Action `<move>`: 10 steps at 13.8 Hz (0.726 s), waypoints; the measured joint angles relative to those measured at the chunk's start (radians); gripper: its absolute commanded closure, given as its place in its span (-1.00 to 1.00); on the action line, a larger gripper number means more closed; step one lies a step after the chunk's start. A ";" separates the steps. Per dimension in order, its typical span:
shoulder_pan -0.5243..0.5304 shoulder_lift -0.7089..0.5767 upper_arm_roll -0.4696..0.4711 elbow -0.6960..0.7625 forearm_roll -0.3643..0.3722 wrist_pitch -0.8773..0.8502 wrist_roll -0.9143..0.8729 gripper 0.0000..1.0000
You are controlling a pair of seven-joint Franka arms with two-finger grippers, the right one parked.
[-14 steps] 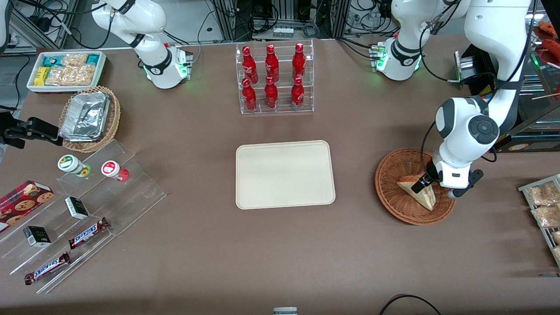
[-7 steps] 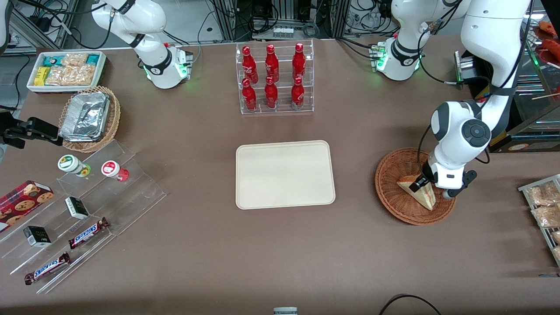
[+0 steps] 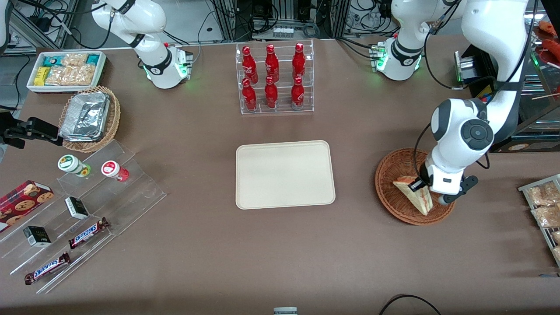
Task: Place sandwich from basket to tray
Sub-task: 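Close the left gripper on the sandwich's wrapped edge, then lift the sandwich and carry it toward the cream tray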
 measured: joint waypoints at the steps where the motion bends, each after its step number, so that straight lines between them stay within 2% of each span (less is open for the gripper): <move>1: -0.002 -0.001 -0.036 0.064 0.004 -0.080 0.000 1.00; 4: -0.029 0.010 -0.120 0.208 0.005 -0.210 -0.001 1.00; 10: -0.245 0.115 -0.140 0.336 0.005 -0.219 -0.016 1.00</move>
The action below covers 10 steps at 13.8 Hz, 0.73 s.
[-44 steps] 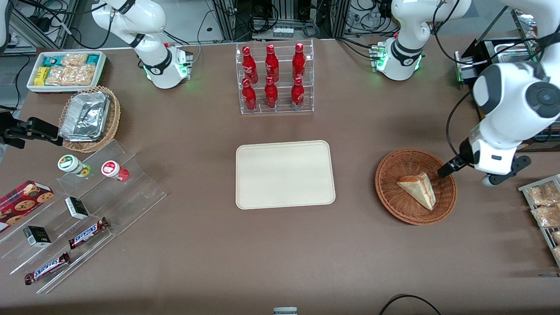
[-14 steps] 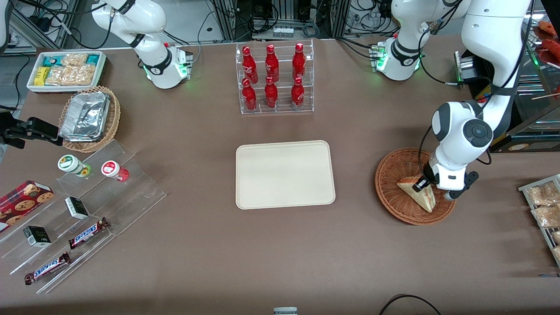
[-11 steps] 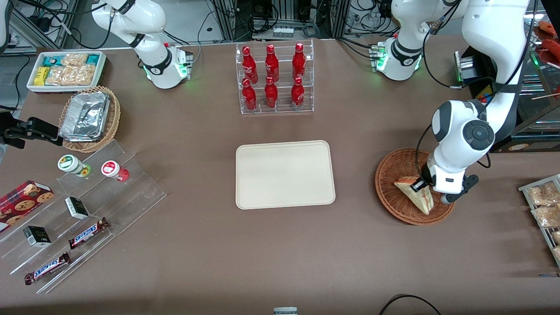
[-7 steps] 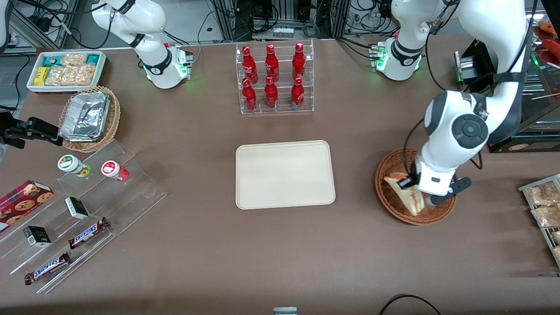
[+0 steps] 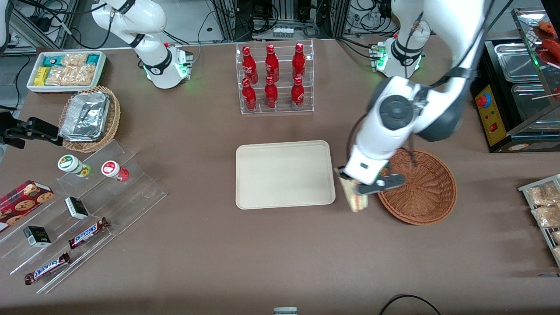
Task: Place sandwich from basket to tray
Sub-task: 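Lift the sandwich and carry it toward the cream tray, then lower the sandwich onto the tray and open the left gripper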
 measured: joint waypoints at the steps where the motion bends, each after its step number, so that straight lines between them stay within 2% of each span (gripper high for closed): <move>1: -0.037 0.022 -0.001 0.015 0.000 0.000 0.000 1.00; 7: -0.212 0.199 -0.001 0.118 0.004 0.001 -0.073 1.00; 10: -0.267 0.275 0.000 0.160 0.036 0.001 -0.087 1.00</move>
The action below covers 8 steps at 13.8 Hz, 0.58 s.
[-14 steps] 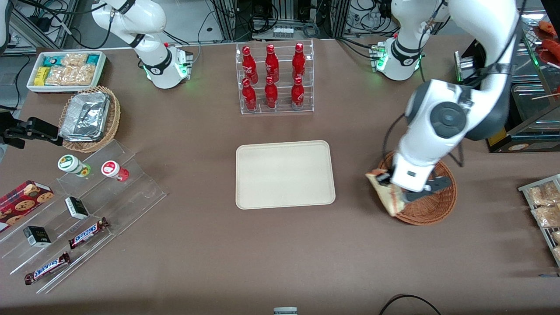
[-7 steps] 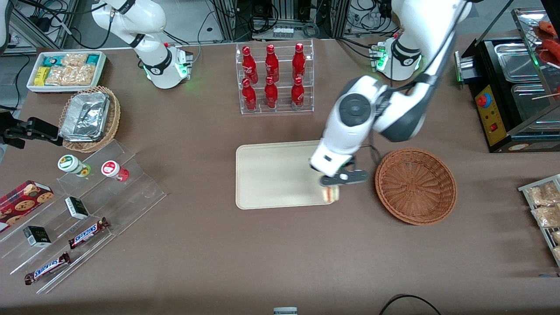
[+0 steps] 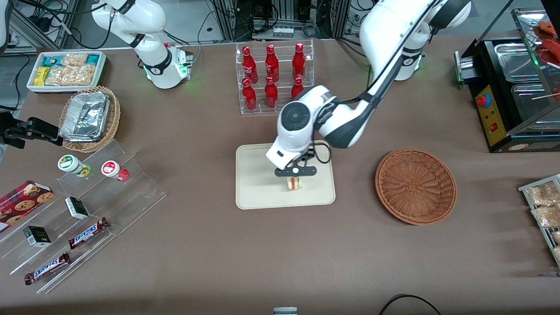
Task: Place sandwich from basket to tray
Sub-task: 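Lower the sandwich onto the tray and open the left gripper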
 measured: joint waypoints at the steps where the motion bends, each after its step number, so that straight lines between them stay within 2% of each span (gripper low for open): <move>1: -0.012 0.017 0.000 0.004 0.004 0.005 -0.004 1.00; 7: -0.042 0.084 0.000 0.011 0.054 0.057 -0.031 1.00; 8: -0.042 0.091 0.001 0.011 0.060 0.060 -0.032 0.63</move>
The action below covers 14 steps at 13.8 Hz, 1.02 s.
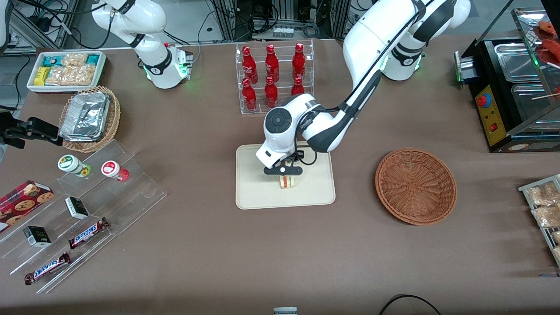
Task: Place sandwich from basket to tray
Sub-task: 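Lower the sandwich onto the tray and open the left gripper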
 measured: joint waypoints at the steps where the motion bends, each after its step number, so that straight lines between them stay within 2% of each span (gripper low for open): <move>1: 0.000 0.005 0.000 0.000 0.003 0.006 0.000 -0.48; 2: -0.001 0.008 0.000 0.000 0.003 0.011 0.000 -0.99; 8: 0.003 -0.005 0.010 0.035 0.005 -0.003 -0.009 -1.00; 14: 0.086 -0.142 0.023 0.112 0.004 -0.213 -0.071 -1.00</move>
